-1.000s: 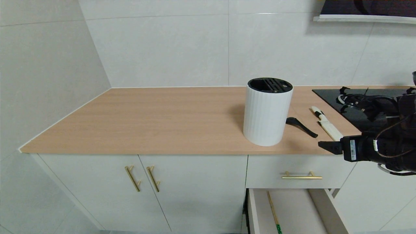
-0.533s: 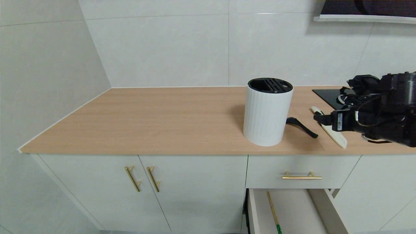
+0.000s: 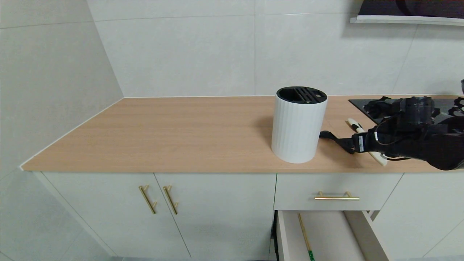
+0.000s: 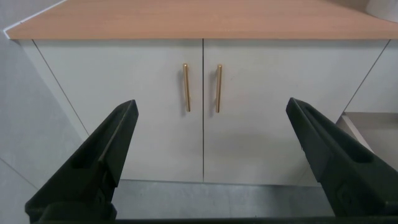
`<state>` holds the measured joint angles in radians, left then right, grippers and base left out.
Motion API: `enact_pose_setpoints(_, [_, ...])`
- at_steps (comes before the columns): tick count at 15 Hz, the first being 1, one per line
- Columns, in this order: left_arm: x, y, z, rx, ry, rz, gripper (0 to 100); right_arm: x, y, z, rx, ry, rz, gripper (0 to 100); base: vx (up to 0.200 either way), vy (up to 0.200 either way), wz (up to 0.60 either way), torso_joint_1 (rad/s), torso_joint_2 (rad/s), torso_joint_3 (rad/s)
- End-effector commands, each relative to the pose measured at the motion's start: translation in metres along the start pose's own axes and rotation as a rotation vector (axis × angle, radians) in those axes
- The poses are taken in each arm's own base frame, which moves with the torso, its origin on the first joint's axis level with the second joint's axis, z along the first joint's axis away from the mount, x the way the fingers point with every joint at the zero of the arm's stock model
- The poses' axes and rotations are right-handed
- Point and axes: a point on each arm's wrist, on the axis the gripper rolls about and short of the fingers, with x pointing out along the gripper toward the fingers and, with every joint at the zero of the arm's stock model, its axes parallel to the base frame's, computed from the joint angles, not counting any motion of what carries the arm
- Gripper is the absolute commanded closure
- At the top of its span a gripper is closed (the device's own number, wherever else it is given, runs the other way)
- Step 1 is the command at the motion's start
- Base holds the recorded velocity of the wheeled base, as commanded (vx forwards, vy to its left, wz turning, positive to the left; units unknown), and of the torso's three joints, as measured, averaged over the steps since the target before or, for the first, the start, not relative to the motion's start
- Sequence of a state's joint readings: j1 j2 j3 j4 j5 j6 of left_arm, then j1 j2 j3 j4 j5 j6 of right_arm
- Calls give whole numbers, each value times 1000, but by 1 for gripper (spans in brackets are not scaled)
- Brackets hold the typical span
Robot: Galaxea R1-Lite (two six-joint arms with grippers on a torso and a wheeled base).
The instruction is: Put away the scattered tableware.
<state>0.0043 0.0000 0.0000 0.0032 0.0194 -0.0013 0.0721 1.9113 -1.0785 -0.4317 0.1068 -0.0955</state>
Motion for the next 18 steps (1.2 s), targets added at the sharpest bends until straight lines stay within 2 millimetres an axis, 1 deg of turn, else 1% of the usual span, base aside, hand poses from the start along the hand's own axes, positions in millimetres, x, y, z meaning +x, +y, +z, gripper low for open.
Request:
enact_pose_setpoints(1, [0, 0, 0, 0, 0, 1, 0, 15, -9, -14, 7, 26, 36, 0, 0, 0, 0, 0, 0, 0])
enact_pose_setpoints(2, [0, 0, 0, 0, 0, 1, 0, 19, -17, -16, 14, 2, 65, 0, 0, 0, 0, 0, 0, 0])
enact_pose_setpoints(3, [0, 0, 0, 0, 0, 1, 0, 23, -20, -18, 16, -8, 81, 0, 0, 0, 0, 0, 0, 0])
enact_pose_setpoints(4, [0, 0, 0, 0, 0, 1, 0, 24, -21, -19, 15, -15, 82, 0, 0, 0, 0, 0, 0, 0])
enact_pose_setpoints(8, [0, 0, 0, 0, 0, 1, 0, 44, -24, -29, 5, -75, 73, 0, 0, 0, 0, 0, 0, 0])
enact_pose_setpoints(11, [0, 0, 0, 0, 0, 1, 0, 54, -25, -35, 3, -84, 69, 0, 0, 0, 0, 0, 0, 0])
enact_pose_setpoints(18, [0, 0, 0, 0, 0, 1, 0, 65, -26, -43, 5, -76, 62, 0, 0, 0, 0, 0, 0, 0])
